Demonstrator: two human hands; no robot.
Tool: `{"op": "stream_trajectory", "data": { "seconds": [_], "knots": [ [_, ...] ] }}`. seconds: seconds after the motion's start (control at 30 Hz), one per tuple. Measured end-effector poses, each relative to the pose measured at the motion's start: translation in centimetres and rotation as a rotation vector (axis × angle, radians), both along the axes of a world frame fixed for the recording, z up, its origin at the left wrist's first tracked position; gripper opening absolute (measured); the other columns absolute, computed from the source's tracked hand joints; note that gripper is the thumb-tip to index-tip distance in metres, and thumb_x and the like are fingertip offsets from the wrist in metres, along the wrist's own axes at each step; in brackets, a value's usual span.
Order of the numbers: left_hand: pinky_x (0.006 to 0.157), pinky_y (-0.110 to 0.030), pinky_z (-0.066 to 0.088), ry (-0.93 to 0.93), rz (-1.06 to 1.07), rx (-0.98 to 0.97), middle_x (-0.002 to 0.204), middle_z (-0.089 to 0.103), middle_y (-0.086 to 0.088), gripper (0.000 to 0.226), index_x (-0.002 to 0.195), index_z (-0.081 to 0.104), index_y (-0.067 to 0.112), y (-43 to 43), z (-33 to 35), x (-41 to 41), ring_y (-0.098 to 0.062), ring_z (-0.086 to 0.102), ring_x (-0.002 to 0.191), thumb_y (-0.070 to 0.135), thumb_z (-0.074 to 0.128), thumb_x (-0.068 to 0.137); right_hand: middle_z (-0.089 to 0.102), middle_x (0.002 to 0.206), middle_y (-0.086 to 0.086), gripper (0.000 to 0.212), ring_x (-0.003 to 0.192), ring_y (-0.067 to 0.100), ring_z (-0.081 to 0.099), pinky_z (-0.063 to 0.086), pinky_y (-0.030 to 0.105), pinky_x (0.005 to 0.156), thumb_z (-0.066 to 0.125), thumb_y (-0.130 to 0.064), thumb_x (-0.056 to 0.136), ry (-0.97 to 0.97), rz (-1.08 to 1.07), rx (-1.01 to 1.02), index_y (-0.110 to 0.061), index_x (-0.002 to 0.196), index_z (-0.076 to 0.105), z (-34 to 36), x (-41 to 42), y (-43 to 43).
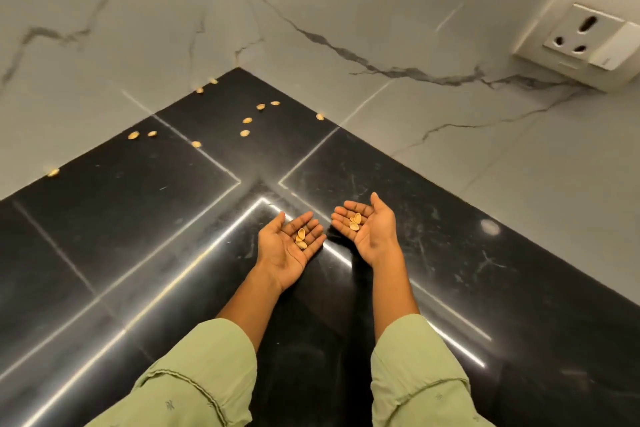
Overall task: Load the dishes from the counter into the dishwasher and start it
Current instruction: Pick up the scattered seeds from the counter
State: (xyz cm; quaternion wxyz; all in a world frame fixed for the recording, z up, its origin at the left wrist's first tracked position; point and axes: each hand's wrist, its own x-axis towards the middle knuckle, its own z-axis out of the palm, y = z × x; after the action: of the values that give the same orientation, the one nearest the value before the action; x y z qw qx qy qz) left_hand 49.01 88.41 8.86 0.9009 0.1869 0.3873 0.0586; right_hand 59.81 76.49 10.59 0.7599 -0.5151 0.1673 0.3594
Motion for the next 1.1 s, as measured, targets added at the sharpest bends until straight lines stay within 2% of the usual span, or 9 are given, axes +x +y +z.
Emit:
{"op": "stream_trajectory", "data": {
  "seconds": [0.23,0.37,0.57,0.67,0.8,0.9,0.93,1.0,1.1],
  "knots": [
    [0.087,-0.041,0.053,0.016,0.223,0.004,0.093,0.071,-0.017,0.049,0.111,0.066,-0.003,5.9,0.3,-5.7,-0.028,0.067,0.091,0.038,0.041,0.102,0.069,0.093,0.021,0.058,0.084,0.031,0.069,0.060,0.036,0.066,0.036,-0.048,0.103,-0.020,0.164,-0.041,0.004,0.104,0.061,-0.4,-4.9,7.8],
    [0.086,-0.041,0.053,0.023,0.343,0.012,0.086,0.069,-0.016,0.045,0.106,0.066,-0.002,9.7,0.6,-9.2,-0.027,0.065,0.083,0.035,0.041,0.101,0.067,0.085,0.017,0.047,0.077,0.026,0.067,0.058,0.036,0.070,0.041,-0.042,0.103,-0.040,0.259,-0.044,0.000,0.096,0.062,-0.5,-7.7,13.1],
    [0.085,-0.040,0.051,0.065,0.486,0.043,0.082,0.065,-0.013,0.040,0.103,0.067,0.002,15.6,0.7,-13.5,-0.025,0.062,0.078,0.033,0.042,0.101,0.063,0.070,0.009,0.024,0.060,0.018,0.063,0.055,0.027,0.054,0.051,-0.025,0.100,-0.076,0.427,-0.067,-0.005,0.093,0.061,-0.9,-11.1,20.5],
    [0.068,-0.033,0.048,0.116,0.516,0.069,0.059,0.050,-0.004,0.032,0.098,0.066,0.004,19.0,0.8,-14.6,-0.016,0.048,0.055,0.027,0.044,0.099,0.055,0.060,0.005,0.009,0.044,0.013,0.051,0.038,0.021,0.039,0.058,-0.016,0.094,-0.121,0.502,-0.136,-0.008,0.092,0.062,-0.7,-12.3,24.2],
    [0.044,-0.021,0.026,0.282,0.511,0.160,0.045,0.028,0.005,0.018,0.086,0.061,0.012,23.6,0.9,-14.4,-0.010,0.024,0.035,0.021,0.048,0.094,0.047,0.055,0.001,0.013,0.042,0.011,0.040,0.025,0.020,0.037,0.062,-0.018,0.092,-0.146,0.561,-0.218,-0.007,0.098,0.065,-1.1,-12.9,29.2],
    [0.047,-0.024,0.037,0.625,0.481,0.555,0.057,0.049,-0.002,0.015,0.079,0.063,0.018,27.1,0.5,-13.9,-0.020,0.051,0.047,0.021,0.061,0.093,0.046,0.051,-0.001,0.020,0.041,0.010,0.038,0.025,0.020,0.037,0.060,-0.025,0.095,-0.150,0.614,-0.221,-0.006,0.095,0.065,-1.3,-13.1,32.0],
    [0.059,-0.029,0.047,0.786,0.396,0.784,0.072,0.062,-0.005,0.011,0.086,0.068,0.020,28.2,0.5,-13.9,-0.027,0.064,0.069,0.026,0.063,0.093,0.046,0.051,-0.002,0.021,0.042,0.010,0.037,0.025,0.020,0.038,0.060,-0.026,0.095,-0.154,0.635,-0.226,-0.006,0.093,0.065,-1.4,-13.1,32.7],
    [0.086,-0.037,0.050,1.023,0.171,1.108,0.110,0.070,-0.006,0.026,0.118,0.068,0.025,30.0,0.6,-14.1,-0.031,0.064,0.108,0.035,0.061,0.095,0.047,0.051,-0.002,0.023,0.042,0.010,0.037,0.025,0.020,0.039,0.060,-0.028,0.095,-0.181,0.680,-0.244,-0.007,0.089,0.065,-1.4,-13.0,33.1],
    [0.099,-0.043,0.045,1.177,-0.024,1.318,0.129,0.063,-0.008,0.046,0.145,0.048,0.033,32.8,1.0,-14.3,-0.033,0.057,0.120,0.039,0.055,0.099,0.047,0.053,-0.001,0.025,0.043,0.010,0.037,0.025,0.021,0.038,0.060,-0.029,0.095,-0.205,0.728,-0.221,-0.005,0.089,0.066,-1.9,-12.5,33.1]
  ]
}}
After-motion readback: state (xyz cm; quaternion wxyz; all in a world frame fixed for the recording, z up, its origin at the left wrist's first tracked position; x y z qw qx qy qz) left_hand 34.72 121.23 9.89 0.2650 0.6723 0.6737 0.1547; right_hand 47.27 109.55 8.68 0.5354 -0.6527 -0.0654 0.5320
